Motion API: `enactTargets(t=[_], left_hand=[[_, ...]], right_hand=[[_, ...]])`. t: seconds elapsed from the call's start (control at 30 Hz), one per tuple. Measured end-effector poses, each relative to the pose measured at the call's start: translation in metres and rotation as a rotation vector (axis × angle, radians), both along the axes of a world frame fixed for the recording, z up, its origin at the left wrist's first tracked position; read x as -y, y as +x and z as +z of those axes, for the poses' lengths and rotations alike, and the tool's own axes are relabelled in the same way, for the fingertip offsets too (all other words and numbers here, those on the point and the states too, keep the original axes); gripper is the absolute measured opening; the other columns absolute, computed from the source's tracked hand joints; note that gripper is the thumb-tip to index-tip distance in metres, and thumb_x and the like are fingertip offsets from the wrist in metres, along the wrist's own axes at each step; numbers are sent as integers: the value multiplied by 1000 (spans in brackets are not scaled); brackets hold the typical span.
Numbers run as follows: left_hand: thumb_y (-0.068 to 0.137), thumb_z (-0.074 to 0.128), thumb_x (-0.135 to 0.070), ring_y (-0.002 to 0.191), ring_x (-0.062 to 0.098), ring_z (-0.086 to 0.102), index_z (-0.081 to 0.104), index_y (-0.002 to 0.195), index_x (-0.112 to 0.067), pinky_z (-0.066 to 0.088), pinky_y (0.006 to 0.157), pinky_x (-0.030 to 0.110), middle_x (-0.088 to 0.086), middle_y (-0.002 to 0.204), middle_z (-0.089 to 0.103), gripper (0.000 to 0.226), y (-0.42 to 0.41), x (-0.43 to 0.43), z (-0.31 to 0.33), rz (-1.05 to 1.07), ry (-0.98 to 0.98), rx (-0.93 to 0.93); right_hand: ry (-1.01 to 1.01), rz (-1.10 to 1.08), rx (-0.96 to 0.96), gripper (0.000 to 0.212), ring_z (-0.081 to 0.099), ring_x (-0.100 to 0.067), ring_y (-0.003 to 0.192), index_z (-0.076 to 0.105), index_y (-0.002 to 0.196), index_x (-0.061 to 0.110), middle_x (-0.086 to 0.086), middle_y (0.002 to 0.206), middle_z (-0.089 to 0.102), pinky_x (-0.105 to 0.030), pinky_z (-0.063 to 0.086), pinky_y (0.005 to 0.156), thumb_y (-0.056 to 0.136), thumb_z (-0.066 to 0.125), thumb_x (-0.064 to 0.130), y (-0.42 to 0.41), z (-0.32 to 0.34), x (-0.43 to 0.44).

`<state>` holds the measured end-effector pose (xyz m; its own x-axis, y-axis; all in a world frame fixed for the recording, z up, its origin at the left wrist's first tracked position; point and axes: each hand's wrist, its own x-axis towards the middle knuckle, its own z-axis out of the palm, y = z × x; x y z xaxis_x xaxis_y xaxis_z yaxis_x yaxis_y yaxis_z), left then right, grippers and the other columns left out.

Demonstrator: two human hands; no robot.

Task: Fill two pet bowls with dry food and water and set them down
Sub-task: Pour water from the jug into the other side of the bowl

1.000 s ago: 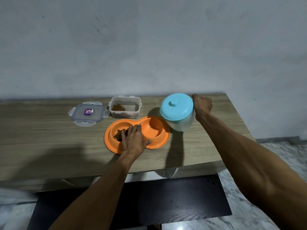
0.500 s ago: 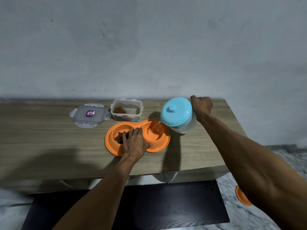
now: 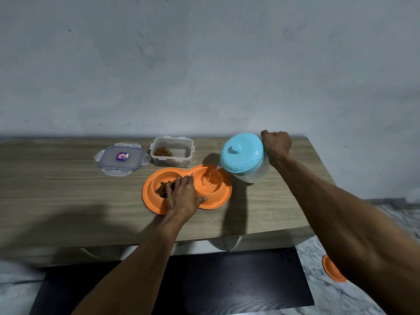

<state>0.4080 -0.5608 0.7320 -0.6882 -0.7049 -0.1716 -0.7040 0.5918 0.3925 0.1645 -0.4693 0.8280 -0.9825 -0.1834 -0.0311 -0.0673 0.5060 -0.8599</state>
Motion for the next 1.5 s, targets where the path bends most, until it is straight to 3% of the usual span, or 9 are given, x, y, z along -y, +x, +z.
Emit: enactTargets(t=[0.53,0.93,1.5], left_hand=[[85,66,-51,150,27,17,25,153,-14,10,120,56,4,158,31,87,-1,0,0,-2,-5,11],[84,67,-50,150,27,16,25,152,-15,9,120,56,4,158,31,87,0,0,2,-3,1,15],[84,67,-51,151,26,16,24,153,-15,9,120,56,4,160,28,89,0,0,-1,0,-1,27]], right_hand=[[-21,-6,16,36,43,-20,61,41,51,8,-9,59,49,-31,39,64,81,58,18,-4,-2,1],[-16,-5,23,39,40,-22,62,38,47,9,-2,49,39,-33,38,65,80,58,17,-4,-1,1],[-6,-3,32,38,35,-15,51,40,50,9,0,49,40,-32,37,63,83,57,16,-4,-1,1]])
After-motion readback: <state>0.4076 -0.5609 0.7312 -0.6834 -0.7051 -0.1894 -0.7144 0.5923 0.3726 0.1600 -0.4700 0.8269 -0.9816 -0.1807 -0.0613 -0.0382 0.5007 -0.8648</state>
